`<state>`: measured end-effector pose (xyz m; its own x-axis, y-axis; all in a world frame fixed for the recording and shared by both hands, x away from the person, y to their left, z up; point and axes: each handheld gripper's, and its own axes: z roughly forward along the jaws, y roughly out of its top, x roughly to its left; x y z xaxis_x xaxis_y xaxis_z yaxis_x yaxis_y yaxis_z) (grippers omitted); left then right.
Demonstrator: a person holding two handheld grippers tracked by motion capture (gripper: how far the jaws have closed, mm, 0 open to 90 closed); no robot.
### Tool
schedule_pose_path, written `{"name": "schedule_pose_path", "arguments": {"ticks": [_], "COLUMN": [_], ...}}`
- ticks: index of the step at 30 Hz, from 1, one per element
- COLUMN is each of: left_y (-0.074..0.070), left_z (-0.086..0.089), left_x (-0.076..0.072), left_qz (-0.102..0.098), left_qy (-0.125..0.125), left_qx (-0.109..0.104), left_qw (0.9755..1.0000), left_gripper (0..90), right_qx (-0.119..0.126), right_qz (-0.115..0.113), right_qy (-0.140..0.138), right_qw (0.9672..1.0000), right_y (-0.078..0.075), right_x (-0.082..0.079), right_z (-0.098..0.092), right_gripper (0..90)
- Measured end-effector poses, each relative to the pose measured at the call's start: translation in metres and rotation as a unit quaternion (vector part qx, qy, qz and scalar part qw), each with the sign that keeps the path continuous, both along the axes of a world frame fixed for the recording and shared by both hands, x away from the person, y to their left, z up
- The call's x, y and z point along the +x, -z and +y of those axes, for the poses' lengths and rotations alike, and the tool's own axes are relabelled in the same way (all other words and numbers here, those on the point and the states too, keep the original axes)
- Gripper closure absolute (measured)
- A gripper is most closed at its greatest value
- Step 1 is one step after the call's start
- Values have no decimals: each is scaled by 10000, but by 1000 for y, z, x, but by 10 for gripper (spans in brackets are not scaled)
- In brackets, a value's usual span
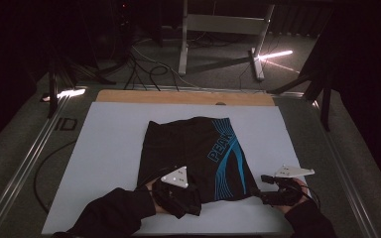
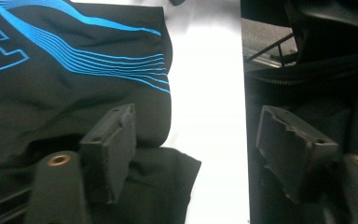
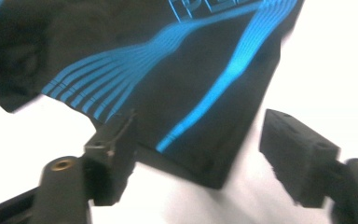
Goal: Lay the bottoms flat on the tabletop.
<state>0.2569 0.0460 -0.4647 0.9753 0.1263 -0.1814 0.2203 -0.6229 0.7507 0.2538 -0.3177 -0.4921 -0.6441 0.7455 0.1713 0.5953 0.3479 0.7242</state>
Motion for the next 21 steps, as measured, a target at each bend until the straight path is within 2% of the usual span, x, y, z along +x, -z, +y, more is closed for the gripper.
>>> {"name": "schedule_pose_path", "arguments": {"ticks": [5,9,11,12,14,15,18,21], "left_y": [12,21,25,28,34,36,41,43], "left_z": [-13,-25,-31,-34,-38,-40,-43,-46], "left_x": [0,2,1,1,1,1,3,4], "left_qz": [-187,-222,-325,-387,-545,-618,-660,-808], "left_qy": [21,74,151,139,95,85,30,29], "left_qx": [57,76,272,388,689,770,900,1000], "left_qw": [9998,9997,9990,9984,9961,9951,9938,9917], "left_gripper": [374,415,446,453,472,475,509,558], "right_qx": [-280,-523,-658,-699,-736,-712,-627,-639], "right_qz": [148,314,462,445,432,459,527,477], "right_qy": [62,172,182,196,252,300,250,272], "right_qw": [9995,9980,9966,9964,9960,9960,9963,9964], "right_y": [7,14,16,16,15,15,15,13], "right_x": [3,7,8,7,9,9,10,11], "right_z": [3,4,6,7,6,6,5,5], "right_gripper": [357,467,519,545,652,687,851,874]}}
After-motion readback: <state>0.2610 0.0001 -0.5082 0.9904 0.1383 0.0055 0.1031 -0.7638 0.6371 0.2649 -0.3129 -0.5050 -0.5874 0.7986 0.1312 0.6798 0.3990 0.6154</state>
